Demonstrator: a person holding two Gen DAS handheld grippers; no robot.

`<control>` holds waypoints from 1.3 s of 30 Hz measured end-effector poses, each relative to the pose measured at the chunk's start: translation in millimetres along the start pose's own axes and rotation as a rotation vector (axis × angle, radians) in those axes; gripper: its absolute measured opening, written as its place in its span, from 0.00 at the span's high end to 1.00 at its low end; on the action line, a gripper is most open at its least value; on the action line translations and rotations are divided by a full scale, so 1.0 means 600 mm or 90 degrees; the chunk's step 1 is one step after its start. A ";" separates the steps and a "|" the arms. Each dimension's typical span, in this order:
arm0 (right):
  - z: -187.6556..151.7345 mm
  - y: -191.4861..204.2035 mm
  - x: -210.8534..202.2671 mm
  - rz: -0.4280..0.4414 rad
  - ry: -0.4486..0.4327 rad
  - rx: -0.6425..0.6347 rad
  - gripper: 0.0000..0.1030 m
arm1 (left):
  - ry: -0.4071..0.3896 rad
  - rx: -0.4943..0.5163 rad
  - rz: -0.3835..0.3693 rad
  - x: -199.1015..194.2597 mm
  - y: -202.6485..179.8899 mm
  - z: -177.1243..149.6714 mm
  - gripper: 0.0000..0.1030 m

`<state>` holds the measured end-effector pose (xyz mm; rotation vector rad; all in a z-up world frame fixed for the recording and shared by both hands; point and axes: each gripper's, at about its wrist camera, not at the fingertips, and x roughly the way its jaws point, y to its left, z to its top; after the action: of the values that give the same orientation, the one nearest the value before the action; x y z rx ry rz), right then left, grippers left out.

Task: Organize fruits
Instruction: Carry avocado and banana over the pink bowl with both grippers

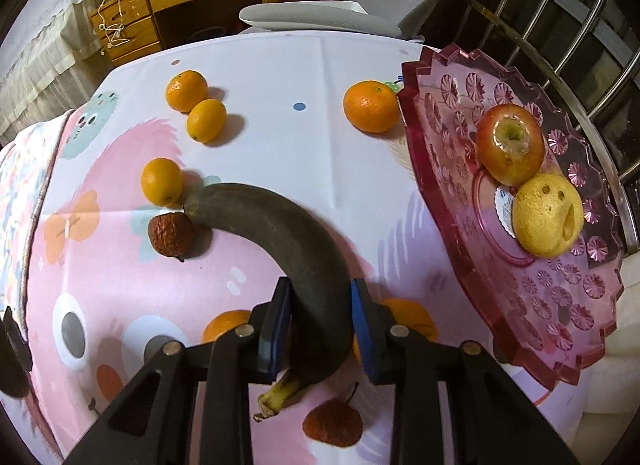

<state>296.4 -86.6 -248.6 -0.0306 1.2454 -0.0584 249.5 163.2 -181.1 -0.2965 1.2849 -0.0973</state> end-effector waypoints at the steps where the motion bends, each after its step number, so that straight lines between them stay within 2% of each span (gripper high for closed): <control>1: -0.003 -0.002 -0.004 0.007 0.002 -0.002 0.72 | -0.002 -0.004 0.005 -0.001 -0.002 0.000 0.46; 6: -0.011 -0.014 -0.039 0.041 -0.011 -0.008 0.72 | -0.021 -0.045 0.026 -0.008 -0.012 -0.005 0.46; 10: -0.012 -0.032 -0.075 0.091 -0.014 -0.012 0.72 | -0.042 -0.067 0.046 -0.020 -0.037 -0.013 0.46; 14: -0.013 -0.056 -0.122 0.139 -0.020 -0.045 0.72 | -0.071 -0.089 0.057 -0.035 -0.079 -0.022 0.46; 19: -0.009 -0.104 -0.176 0.172 -0.050 -0.094 0.72 | -0.109 -0.118 0.051 -0.052 -0.146 -0.039 0.46; 25: 0.013 -0.187 -0.214 0.183 -0.080 -0.130 0.71 | -0.144 -0.133 0.025 -0.054 -0.237 -0.055 0.46; 30: 0.037 -0.251 -0.227 0.165 -0.126 -0.141 0.71 | -0.169 -0.117 0.002 -0.032 -0.314 -0.059 0.46; 39: 0.074 -0.376 -0.179 0.134 -0.141 -0.108 0.71 | -0.172 -0.060 -0.034 0.047 -0.430 -0.050 0.46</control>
<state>297.9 -305.6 -120.3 -0.0514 1.0235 0.2279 253.0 -95.5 -145.0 -0.4105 1.0147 -0.0397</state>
